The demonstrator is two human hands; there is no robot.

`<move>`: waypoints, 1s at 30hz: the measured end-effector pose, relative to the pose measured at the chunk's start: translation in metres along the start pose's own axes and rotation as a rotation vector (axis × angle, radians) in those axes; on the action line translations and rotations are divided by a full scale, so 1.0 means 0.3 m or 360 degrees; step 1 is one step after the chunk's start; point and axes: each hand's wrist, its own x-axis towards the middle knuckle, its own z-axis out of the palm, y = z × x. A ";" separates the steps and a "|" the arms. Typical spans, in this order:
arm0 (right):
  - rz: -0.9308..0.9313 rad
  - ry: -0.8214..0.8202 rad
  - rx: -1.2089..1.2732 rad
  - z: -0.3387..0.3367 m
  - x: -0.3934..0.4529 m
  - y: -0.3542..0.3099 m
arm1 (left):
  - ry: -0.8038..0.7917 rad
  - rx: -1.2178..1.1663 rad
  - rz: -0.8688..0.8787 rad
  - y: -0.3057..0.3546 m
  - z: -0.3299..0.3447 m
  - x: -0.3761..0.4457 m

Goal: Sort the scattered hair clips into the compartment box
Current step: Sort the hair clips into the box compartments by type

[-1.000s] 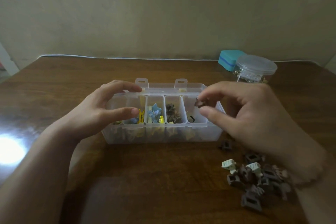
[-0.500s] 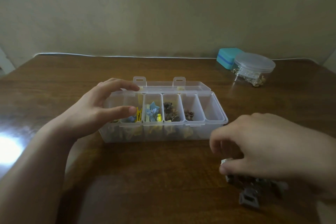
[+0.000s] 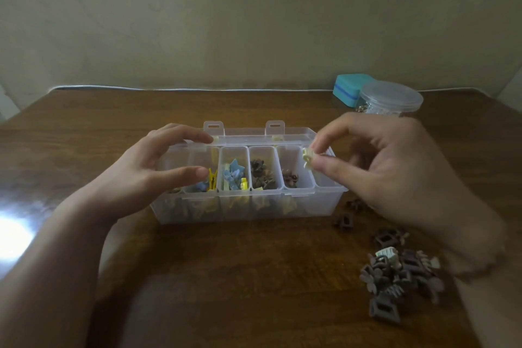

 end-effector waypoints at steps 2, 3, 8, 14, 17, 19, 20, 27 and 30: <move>-0.0012 -0.0113 -0.0169 0.030 0.008 0.008 | 0.0002 0.0008 0.0000 -0.002 -0.001 0.000; -0.0016 -0.0161 -0.0226 0.033 0.008 0.014 | 0.0005 0.0013 0.0004 -0.002 -0.001 0.000; 0.0149 -0.0096 -0.0093 -0.058 -0.002 0.025 | 0.0022 0.0015 0.0023 -0.002 0.003 0.001; 0.0613 -0.0963 -0.0846 -0.083 -0.005 0.068 | 0.0023 0.0020 0.0024 -0.006 0.004 0.003; 0.0659 -0.1153 -0.0931 -0.037 0.006 0.051 | 0.0026 0.0017 0.0022 -0.008 0.004 0.004; 0.0654 -0.1189 -0.0971 -0.010 0.011 0.055 | 0.0026 0.0018 0.0025 -0.009 0.004 0.006; 0.0644 -0.1188 -0.0980 -0.001 0.012 0.059 | 0.0024 0.0020 0.0026 -0.010 0.004 0.006; 0.0656 -0.0503 -0.0868 -0.099 0.002 0.129 | 0.0030 0.0017 0.0018 -0.003 0.006 0.001; 0.0369 0.0314 -0.0238 -0.035 0.011 0.103 | 0.0014 0.0009 0.0008 -0.004 0.003 0.002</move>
